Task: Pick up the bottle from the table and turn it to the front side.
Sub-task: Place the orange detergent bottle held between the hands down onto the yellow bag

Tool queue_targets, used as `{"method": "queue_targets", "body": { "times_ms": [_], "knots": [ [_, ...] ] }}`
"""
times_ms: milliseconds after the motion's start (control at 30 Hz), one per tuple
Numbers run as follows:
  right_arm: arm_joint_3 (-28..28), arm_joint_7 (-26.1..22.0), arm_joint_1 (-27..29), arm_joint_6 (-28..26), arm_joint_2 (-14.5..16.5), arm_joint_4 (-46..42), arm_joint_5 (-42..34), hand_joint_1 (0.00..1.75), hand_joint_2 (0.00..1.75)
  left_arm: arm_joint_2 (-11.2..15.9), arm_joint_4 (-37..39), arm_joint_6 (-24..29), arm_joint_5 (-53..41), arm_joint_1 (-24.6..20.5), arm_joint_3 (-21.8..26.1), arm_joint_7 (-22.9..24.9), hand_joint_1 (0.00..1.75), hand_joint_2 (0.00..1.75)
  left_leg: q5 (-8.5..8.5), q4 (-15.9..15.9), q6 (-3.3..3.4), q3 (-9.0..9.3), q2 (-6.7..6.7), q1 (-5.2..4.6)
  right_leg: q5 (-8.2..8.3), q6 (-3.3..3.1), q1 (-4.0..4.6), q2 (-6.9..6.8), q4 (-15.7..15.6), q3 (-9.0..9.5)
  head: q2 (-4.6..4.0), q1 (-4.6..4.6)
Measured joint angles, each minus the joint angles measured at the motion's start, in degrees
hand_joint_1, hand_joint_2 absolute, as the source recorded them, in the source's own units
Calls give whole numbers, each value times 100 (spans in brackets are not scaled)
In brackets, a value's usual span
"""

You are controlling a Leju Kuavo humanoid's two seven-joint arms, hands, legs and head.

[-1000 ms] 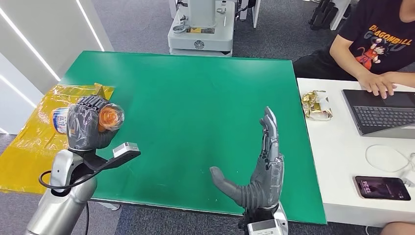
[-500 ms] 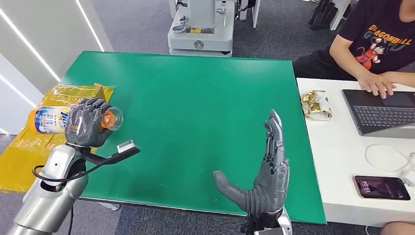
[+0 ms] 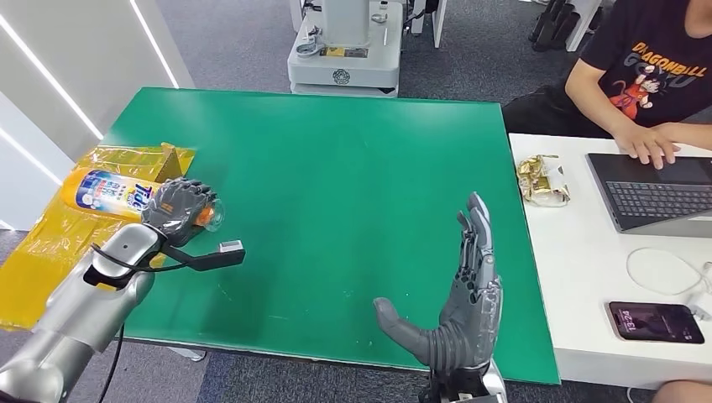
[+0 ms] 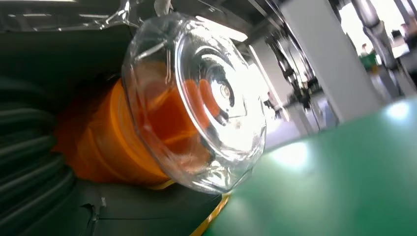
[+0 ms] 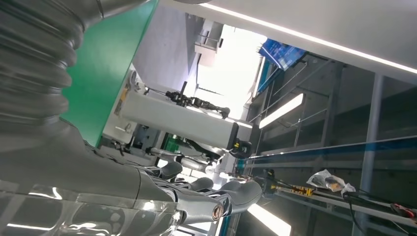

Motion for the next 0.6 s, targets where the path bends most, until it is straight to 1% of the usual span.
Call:
{"method": "queue_targets", "body": {
  "times_ms": [167,233,400,600],
  "knots": [
    [74,-22,-191,1,-32,68,-208,0,175,111,929,-474,14,-421,-354,-483,175,175,0,-1,0,0,4,0,0,0,0,4,2,-1,0,-1],
    [104,-33,-280,-6,-44,121,-275,0,175,155,1287,-589,56,-552,-475,-600,175,175,1,0,-1,1,3,0,0,0,0,4,3,-1,0,0],
    [183,-64,-428,-45,-67,247,-362,0,175,211,1941,-721,161,-702,-676,-681,175,175,1,0,-1,0,2,0,0,0,0,4,3,-1,0,0],
    [231,-69,-539,-68,-75,362,-439,0,175,254,2316,-728,232,-732,-779,-680,175,175,1,0,-1,-1,0,0,0,0,0,2,2,-1,0,1]
  ]
}}
